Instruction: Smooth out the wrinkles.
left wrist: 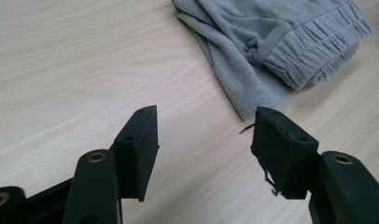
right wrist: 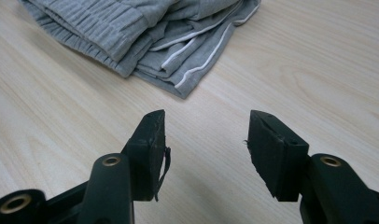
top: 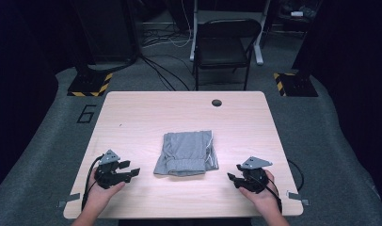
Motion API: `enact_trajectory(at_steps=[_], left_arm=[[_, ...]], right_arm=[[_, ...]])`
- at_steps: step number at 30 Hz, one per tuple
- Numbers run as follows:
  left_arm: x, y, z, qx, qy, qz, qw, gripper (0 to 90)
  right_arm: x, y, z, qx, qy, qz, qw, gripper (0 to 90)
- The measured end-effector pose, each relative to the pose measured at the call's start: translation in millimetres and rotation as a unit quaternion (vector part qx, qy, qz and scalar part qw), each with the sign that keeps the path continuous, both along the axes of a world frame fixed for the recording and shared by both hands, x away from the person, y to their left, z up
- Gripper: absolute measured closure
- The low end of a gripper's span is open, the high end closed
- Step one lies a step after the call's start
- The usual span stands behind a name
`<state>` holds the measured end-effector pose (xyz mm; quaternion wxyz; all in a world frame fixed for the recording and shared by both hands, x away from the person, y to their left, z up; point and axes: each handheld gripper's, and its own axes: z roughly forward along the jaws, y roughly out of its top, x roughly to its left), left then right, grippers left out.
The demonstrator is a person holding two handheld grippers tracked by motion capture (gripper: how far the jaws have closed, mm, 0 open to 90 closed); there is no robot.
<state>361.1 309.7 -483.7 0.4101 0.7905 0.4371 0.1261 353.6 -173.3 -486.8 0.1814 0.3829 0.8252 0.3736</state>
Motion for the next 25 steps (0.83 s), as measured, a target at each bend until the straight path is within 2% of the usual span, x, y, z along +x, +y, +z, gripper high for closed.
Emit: enact_trajectory(at_steps=[3, 4, 5, 6, 7, 11, 14, 15, 17, 18, 19, 21, 23, 25], left_arm=[[1.2, -2.1, -2.8, 0.003, 0.001, 0.001, 1.0000, 41.3], [1.5, -1.9, -3.0, 0.005, 0.008, -0.004, 0.9999, 41.3], [1.9, -2.8, -3.9, 0.009, 0.006, -0.003, 0.9999, 41.3], [2.0, -3.4, -4.1, 0.009, 0.011, -0.005, 0.9999, 41.3], [2.5, -4.6, -5.1, 0.008, 0.008, -0.005, 0.9999, 41.3], [4.2, -6.8, -5.0, 0.018, 0.011, -0.016, 0.9996, 41.2], [4.4, -8.6, -5.8, 0.013, 0.010, -0.013, 0.9998, 41.2], [4.9, -8.0, -4.3, 0.021, 0.010, -0.024, 0.9994, 41.2], [4.9, -9.6, -3.3, 0.019, 0.002, -0.025, 0.9995, 41.2], [4.5, -10.1, -1.5, 0.019, 0.006, -0.029, 0.9994, 41.2], [4.1, -11.3, -1.0, 0.014, -0.001, -0.026, 0.9995, 41.2], [3.0, -12.1, 0.8, 0.010, -0.003, -0.030, 0.9995, 41.2], [3.1, -12.8, 0.7, 0.008, -0.007, -0.029, 0.9995, 41.0], [2.9, -12.7, 1.5, 0.004, -0.002, -0.030, 0.9995, 41.1]], right_arm=[[1.7, 1.2, -1.8, 0.001, 0.006, 0.013, 0.9999, 46.6], [1.7, 1.5, -2.0, 0.000, 0.008, 0.012, 0.9999, 46.6], [1.5, 1.8, -2.3, 0.001, 0.011, 0.011, 0.9999, 46.6], [1.9, 2.0, -3.5, 0.002, 0.009, 0.010, 0.9999, 46.6], [1.1, 2.1, -3.3, 0.000, 0.014, 0.007, 0.9999, 46.6], [-0.3, 0.9, -2.8, -0.002, 0.008, 0.007, 0.9999, 46.6], [0.9, 0.4, -3.5, -0.005, 0.006, 0.005, 1.0000, 46.6], [0.8, 0.1, -4.1, -0.004, 0.011, 0.000, 0.9999, 46.6], [0.2, 0.1, -5.1, -0.002, 0.013, -0.003, 0.9999, 46.6], [0.4, -0.7, -6.4, -0.006, 0.007, -0.002, 1.0000, 46.6], [-0.3, -0.9, -7.0, -0.014, 0.010, -0.005, 0.9998, 46.6], [-0.6, -2.5, -8.0, -0.027, 0.003, -0.008, 0.9996, 46.6], [-1.7, -4.5, -6.9, -0.025, 0.002, -0.011, 0.9996, 46.4], [-3.4, -4.9, -6.4, -0.010, -0.003, -0.017, 0.9998, 45.6]])
